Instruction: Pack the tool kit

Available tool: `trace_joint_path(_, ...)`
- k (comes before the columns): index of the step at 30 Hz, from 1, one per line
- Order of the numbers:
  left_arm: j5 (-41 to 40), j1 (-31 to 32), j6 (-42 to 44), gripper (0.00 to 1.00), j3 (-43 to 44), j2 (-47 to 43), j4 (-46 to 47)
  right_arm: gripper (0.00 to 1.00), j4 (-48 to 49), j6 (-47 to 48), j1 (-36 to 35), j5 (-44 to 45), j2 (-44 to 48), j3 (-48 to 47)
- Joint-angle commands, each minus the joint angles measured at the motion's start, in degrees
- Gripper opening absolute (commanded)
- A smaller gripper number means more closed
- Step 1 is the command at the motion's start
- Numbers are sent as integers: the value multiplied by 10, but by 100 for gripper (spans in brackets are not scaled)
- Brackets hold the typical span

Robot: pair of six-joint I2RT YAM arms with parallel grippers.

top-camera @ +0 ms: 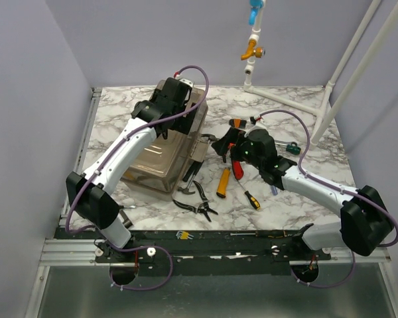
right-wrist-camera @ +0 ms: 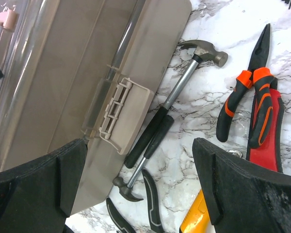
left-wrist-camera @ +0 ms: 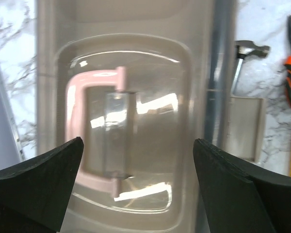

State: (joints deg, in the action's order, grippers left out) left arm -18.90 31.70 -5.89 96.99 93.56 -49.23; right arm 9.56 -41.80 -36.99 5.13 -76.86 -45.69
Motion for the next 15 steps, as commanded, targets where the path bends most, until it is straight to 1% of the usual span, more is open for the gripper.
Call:
trace_joint_path(1, -49, -32, 21, 99, 17, -39, -22, 100, 18, 7, 3, -18, -13, -11)
trace_joint_path(5, -32, -62, 27, 98, 35, -28, -43, 100, 16, 12, 3, -26, -18, -20)
trace_joint_path(7, -17, -75, 36, 98, 53, -6, -68, 100, 12, 13, 3, -31, -21, -27)
trace_joint_path(9, -19, -85, 40, 99, 79, 28, -102, 100, 9, 14, 3, -36, -24, -33)
trace_joint_path(13, 53, -118, 38, 99, 137, 91, -165, 100, 1, 16, 3, -43, -28, -44)
trace_joint_path(15, 105, -138, 38, 98, 141, 96, -164, 100, -3, 18, 3, -43, -28, -49)
